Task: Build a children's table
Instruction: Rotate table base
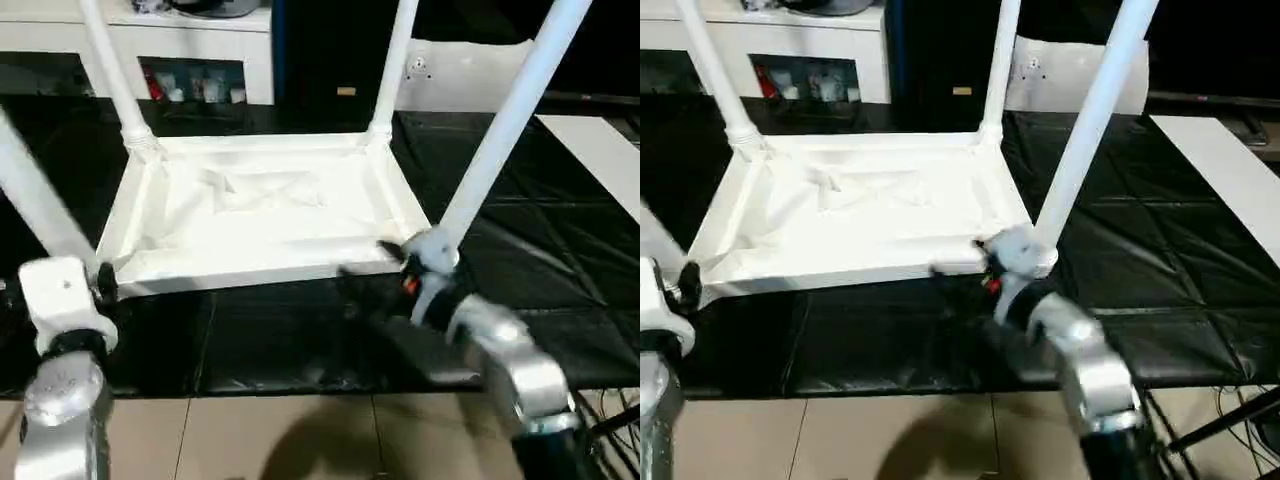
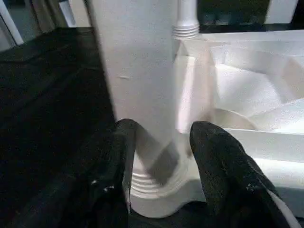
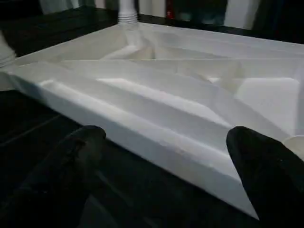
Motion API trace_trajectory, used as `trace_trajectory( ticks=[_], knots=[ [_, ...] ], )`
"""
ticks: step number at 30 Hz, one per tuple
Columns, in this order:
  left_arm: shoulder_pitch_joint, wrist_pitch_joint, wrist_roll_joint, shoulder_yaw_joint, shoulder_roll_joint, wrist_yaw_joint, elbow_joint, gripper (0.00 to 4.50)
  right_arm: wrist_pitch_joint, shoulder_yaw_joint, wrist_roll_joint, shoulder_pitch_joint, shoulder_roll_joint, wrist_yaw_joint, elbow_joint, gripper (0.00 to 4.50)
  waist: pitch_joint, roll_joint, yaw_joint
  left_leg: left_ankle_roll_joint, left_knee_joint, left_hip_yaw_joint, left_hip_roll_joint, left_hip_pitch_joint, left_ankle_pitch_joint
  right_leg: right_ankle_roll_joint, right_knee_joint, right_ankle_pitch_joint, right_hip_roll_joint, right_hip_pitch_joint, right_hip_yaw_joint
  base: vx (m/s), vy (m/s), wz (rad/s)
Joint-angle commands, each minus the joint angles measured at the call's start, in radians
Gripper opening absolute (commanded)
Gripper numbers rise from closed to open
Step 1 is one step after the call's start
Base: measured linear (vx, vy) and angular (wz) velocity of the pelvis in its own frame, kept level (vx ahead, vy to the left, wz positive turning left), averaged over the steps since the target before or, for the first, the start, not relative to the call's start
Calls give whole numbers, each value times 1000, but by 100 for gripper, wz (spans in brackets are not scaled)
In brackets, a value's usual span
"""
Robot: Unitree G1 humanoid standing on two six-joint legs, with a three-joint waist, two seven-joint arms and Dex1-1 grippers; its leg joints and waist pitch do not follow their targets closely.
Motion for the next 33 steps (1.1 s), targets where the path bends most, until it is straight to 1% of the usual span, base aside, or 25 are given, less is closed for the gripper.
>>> trace_trajectory(
  ticks=[1,2,3,4,6,8,9,10,11,13,14,16,18,19,20,21,22,23,24,26,27,28,29,30,33],
  knots=[
    [-27,-2,-14,16,9,-12,20,224,13,2,-19,4,-7,-1,-23,450,-38,21,-4,78,-103,-16,63,-16,-13,-253,-75,-17,-63,48,50,0,0,0],
    [-27,-2,-15,17,9,-12,21,224,13,3,-20,4,-8,-1,-23,450,-38,25,-4,69,-103,-17,63,-16,-14,-253,-74,-11,-63,48,50,0,0,0],
    [-46,-4,-22,25,26,-20,52,224,31,12,-31,17,-10,-19,-34,450,-37,28,-5,52,-104,-15,61,-16,-22,-252,-76,-1,-61,47,50,0,0,0],
    [-49,-6,-25,27,27,-22,58,224,38,15,-32,19,-11,-22,-37,450,-38,25,-5,50,-103,-13,59,-13,-25,-250,-76,1,-59,45,51,0,0,0],
    [-63,-10,-39,28,43,-42,86,224,71,27,-29,28,-20,-21,-52,450,-38,26,-3,42,-105,-14,57,-15,-26,-244,-77,6,-61,50,53,0,0,0],
    [-83,-16,-68,28,75,-94,139,224,82,41,-24,41,-29,-2,-62,450,-38,25,-2,41,-105,-14,57,-15,-22,-241,-77,9,-61,50,53,0,0,0],
    [-90,-21,-72,33,88,-100,160,224,72,48,-27,45,-35,5,-64,450,-38,28,1,39,-107,-14,55,-13,-41,-235,-79,-8,-60,49,53,0,0,0],
    [-95,-24,-76,37,101,-108,175,224,64,52,-30,48,-40,10,-65,450,-38,29,4,39,-108,-13,54,-15,-44,-235,-80,-14,-61,50,53,0,0,0],
    [-97,-27,-82,39,108,-117,184,224,62,54,-31,50,-41,12,-66,450,-37,28,4,39,-109,-12,55,-15,-47,-235,-81,-22,-62,49,54,0,0,0],
    [-106,-44,-108,53,139,-167,221,224,58,53,-27,53,-44,20,-68,450,-36,34,7,37,-110,-12,57,-15,-48,-240,-81,-34,-64,48,55,0,0,0],
    [-103,-41,-115,50,159,-201,231,224,56,55,-24,53,-45,26,-68,450,-37,35,9,38,-110,-11,55,-12,-46,-241,-81,-34,-63,46,55,0,0,0],
    [-100,-37,-128,50,180,-236,241,234,53,57,-22,53,-46,34,-70,450,-35,35,9,37,-112,-11,57,-13,-43,-243,-81,-29,-62,46,54,0,0,0],
    [-92,-31,-172,60,223,-321,258,234,50,56,-15,57,-48,43,-81,450,-35,39,10,35,-114,-11,58,-14,-44,-251,-78,-25,-63,46,53,0,0,0],
    [-86,-46,-178,53,245,-355,271,234,50,58,-7,58,-52,50,-88,450,-34,44,10,33,-115,-12,59,-13,-49,-252,-78,-28,-63,45,53,0,0,0],
    [-80,-47,-186,53,267,-384,283,234,49,62,0,60,-56,61,-93,450,-33,42,10,33,-116,-12,60,-13,-57,-251,-79,-30,-62,45,53,0,0,0],
    [-75,-47,-196,54,286,-413,293,249,45,65,4,62,-61,71,-97,450,-33,42,11,34,-117,-11,60,-12,-60,-249,-78,-32,-63,45,53,0,0,0],
    [-67,-53,-202,53,311,-449,304,249,39,71,8,66,-67,85,-102,450,-34,50,12,33,-118,-13,60,-12,-56,-251,-76,-23,-63,45,53,0,0,0],
    [-60,-53,-205,55,332,-475,314,249,36,74,9,68,-71,94,-104,450,-33,47,11,36,-117,-12,61,-12,-52,-252,-77,-10,-63,44,53,0,0,0],
    [-56,-56,-208,60,357,-499,333,271,33,75,9,70,-73,99,-105,450,-34,48,10,37,-118,-12,60,-11,-49,-254,-76,-3,-62,44,52,0,0,0],
    [-53,-60,-210,65,380,-520,352,279,31,75,9,71,-74,104,-105,450,-33,50,8,35,-119,-12,61,-12,-48,-261,-74,6,-63,45,51,0,0,0],
    [-54,-65,-223,70,399,-556,365,290,30,75,15,72,-75,112,-106,450,-33,48,9,35,-119,-11,60,-12,-44,-266,-76,9,-65,46,52,0,0,0],
    [-55,-67,-228,71,404,-567,369,300,30,75,16,72,-75,115,-107,450,-34,50,8,33,-120,-12,61,-12,-44,-269,-74,11,-66,47,52,0,0,0],
    [-60,-79,-252,76,435,-630,398,300,30,77,25,72,-76,132,-110,450,-32,51,9,35,-119,-11,59,-10,-49,-269,-78,5,-65,44,52,0,0,0],
    [-63,-87,-261,77,449,-657,416,324,31,78,30,73,-77,141,-113,450,-33,52,9,35,-121,-11,61,-9,-55,-271,-76,1,-66,45,53,0,0,0],
    [-84,-149,-260,81,496,-708,510,333,43,87,58,79,-87,178,-133,450,-33,51,10,43,-122,-11,60,-8,-47,-270,-76,9,-64,45,52,0,0,0]
  ],
)
